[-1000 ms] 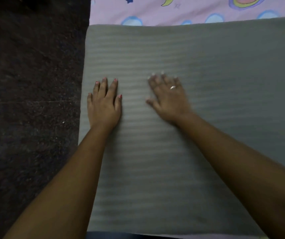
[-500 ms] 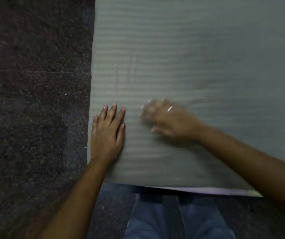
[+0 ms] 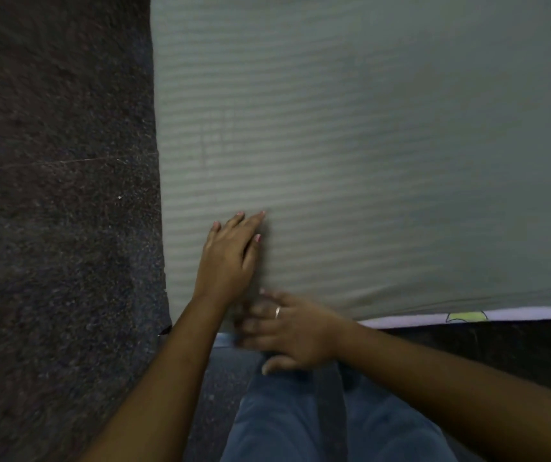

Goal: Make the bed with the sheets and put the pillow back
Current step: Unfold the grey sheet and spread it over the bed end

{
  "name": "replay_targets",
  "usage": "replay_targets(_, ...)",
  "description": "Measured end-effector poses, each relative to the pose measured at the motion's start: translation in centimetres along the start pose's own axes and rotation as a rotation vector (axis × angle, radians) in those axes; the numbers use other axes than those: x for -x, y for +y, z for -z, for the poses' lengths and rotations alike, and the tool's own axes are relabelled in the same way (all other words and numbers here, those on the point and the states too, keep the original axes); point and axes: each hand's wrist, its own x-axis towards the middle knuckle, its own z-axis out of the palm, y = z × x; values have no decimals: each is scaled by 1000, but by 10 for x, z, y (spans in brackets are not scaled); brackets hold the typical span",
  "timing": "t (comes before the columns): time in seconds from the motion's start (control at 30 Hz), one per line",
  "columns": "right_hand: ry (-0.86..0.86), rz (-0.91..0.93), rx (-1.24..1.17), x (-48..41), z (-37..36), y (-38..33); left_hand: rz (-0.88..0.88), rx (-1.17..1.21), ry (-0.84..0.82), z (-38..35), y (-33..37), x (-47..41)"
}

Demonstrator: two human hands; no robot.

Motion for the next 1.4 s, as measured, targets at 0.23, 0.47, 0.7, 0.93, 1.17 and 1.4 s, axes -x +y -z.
replay_targets(0.23,208,-391,130,-21,64,152,171,202,232,16,-15,-30)
replay_targets(0.47,150,-779,178,-104,103,256,282,210,445,20,-51,-39)
replay_targets(0.7,246,-215,80,-159,17,90,385,244,494,19,-60,-15)
replay_targets(0.93,92,322,-197,-74,4,3,459,182,278,31,-34,-9)
replay_targets(1.17,222,-739,83,26,66,157,352,52,195,5,7,-7)
replay_targets(1.4,8,-297,131,45,1,44,226,52,37,-47,72,11)
